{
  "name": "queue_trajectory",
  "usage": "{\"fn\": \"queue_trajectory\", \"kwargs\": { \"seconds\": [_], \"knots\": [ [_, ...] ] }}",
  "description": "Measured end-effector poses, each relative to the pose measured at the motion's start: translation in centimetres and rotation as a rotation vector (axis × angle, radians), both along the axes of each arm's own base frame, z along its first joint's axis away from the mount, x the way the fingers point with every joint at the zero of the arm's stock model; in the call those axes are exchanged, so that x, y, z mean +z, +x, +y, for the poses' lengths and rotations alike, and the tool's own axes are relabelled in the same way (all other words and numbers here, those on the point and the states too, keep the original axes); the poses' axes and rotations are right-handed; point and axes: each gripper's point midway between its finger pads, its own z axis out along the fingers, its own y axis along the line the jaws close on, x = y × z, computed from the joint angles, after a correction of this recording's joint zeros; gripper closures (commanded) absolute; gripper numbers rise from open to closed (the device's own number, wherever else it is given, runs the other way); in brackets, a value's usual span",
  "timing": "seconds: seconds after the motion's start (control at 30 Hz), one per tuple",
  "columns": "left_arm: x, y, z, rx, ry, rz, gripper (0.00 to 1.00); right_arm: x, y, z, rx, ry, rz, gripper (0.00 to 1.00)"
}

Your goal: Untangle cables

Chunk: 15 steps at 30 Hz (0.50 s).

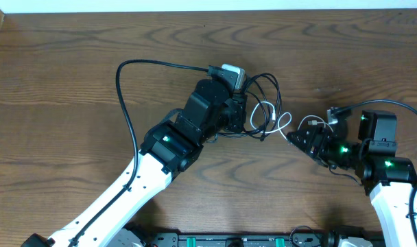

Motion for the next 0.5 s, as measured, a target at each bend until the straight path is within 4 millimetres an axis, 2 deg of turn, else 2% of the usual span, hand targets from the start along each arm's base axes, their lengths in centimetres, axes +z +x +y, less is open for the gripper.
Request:
{"fn": "queue_trajectory", "kwargs": {
  "seconds": [0.1, 0.2, 0.4, 0.5],
  "knots": [
    [0.0, 0.0, 0.0, 0.002, 0.001, 0.002, 0.93, -0.3, 0.8, -0.8, -0.102, 0.001, 0.049, 0.42],
    [0.0, 0.0, 0.0, 0.006, -0.003, 0.006, 0.92, -0.7, 1.3, -1.7, -0.203, 0.000, 0.107, 0.48],
    [-0.1, -0.1, 0.0, 0.008, -0.014, 0.016, 0.93, -1.7, 2.2, -2.6, -0.323, 0.011, 0.186, 0.45],
    [0.0, -0.2, -0.2, 0.000, -0.018, 0.020, 0.93, -1.9, 3.2, -2.7, -0.349, 0.027, 0.188, 0.47]
  ]
}}
